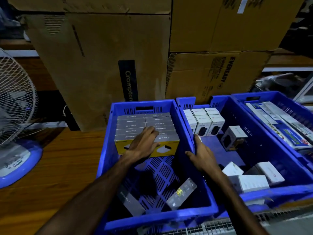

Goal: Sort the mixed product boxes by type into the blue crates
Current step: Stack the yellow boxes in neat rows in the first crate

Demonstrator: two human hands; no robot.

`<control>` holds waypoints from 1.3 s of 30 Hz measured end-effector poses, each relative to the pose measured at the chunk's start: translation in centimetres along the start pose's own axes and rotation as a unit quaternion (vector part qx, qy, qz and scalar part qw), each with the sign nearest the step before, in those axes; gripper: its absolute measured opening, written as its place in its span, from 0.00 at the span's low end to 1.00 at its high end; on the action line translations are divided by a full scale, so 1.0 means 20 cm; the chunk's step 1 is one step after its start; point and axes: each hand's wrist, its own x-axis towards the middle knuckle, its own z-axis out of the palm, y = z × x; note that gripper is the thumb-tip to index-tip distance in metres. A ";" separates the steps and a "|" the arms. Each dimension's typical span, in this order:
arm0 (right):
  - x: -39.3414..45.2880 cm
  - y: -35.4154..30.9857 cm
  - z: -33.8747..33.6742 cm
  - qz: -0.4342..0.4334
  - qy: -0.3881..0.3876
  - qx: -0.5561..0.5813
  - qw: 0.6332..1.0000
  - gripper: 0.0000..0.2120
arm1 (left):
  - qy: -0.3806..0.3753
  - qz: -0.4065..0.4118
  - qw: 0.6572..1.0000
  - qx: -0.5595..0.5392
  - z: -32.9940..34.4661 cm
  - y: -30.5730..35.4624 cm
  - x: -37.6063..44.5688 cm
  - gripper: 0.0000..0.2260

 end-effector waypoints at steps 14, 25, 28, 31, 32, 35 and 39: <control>-0.01 -0.01 -0.01 -0.003 0.001 -0.011 1.000 0.37 | 0.075 0.012 0.990 0.118 0.18 0.02 -0.05 0.16; -0.02 -0.02 -0.02 0.005 0.002 0.021 1.000 0.36 | 0.015 -0.068 0.997 0.033 0.14 0.07 -0.04 0.30; -0.03 -0.01 -0.02 0.008 0.002 0.032 0.999 0.36 | -0.006 -0.072 0.997 -0.004 0.09 0.06 -0.05 0.32; -0.02 -0.01 -0.02 0.010 0.004 0.036 0.999 0.36 | 0.009 -0.073 0.997 -0.014 0.02 0.08 -0.08 0.31; -0.02 -0.01 -0.02 0.009 0.004 0.038 0.999 0.36 | 0.024 -0.072 0.997 -0.018 -0.01 0.10 -0.09 0.29; -0.02 -0.01 -0.02 -0.002 0.016 0.044 0.999 0.33 | 0.075 -0.066 0.994 -0.037 -0.10 0.21 -0.14 0.22; -0.04 0.00 -0.02 -0.022 0.044 0.048 0.998 0.29 | -0.045 -0.076 0.983 -0.162 -0.17 0.45 -0.25 0.26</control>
